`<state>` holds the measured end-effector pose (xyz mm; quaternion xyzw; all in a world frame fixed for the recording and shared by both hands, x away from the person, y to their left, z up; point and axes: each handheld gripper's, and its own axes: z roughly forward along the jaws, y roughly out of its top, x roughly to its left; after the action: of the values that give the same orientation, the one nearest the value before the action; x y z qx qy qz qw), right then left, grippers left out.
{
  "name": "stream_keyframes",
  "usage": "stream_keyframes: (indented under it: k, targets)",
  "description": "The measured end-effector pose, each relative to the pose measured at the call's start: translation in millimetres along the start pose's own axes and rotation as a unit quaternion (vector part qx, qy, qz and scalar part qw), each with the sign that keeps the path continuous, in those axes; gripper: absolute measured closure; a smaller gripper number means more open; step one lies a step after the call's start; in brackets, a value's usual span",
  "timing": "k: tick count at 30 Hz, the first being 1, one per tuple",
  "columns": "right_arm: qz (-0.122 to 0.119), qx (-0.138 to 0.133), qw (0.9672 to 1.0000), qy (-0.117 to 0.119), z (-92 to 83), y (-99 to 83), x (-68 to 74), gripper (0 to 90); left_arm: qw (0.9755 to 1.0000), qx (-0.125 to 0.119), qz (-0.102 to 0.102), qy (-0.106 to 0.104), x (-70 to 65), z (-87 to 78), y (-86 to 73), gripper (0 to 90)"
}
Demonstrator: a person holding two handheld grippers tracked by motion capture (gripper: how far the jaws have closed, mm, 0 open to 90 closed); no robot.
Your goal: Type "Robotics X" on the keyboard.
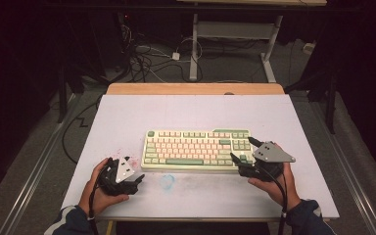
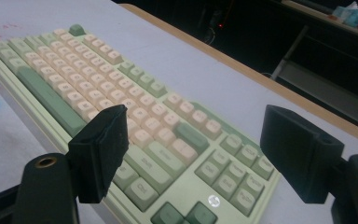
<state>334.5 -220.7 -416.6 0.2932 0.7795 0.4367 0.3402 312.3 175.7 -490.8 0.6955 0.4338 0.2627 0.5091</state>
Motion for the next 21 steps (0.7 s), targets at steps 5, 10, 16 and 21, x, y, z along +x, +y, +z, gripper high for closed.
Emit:
stream_keyframes:
  k: [5, 10, 16, 21]
  targets:
    - [-0.009, 0.005, 0.9999, -0.008, -7.4, -10.9, 1.1, 25.2, 1.0, 0.004, 0.004, 0.002, 0.1, -0.2, 0.6, 29.4]
    - [-0.023, 0.001, 0.9996, -0.018, -13.5, -20.6, 5.6, 25.5, 1.0, 0.007, 0.003, 0.004, 1.7, -1.1, 5.0, 38.3]
    - [-0.025, 0.014, 0.9995, -0.016, -19.6, -30.9, 13.0, 25.7, 0.9996, 0.006, -0.023, -0.012, 2.2, -2.4, 15.0, 70.4]
    - [-0.025, 0.026, 0.9993, -0.012, -25.8, -37.9, 18.3, 25.7, 0.9987, 0.007, -0.042, -0.026, 1.2, -0.9, 29.7, 87.4]
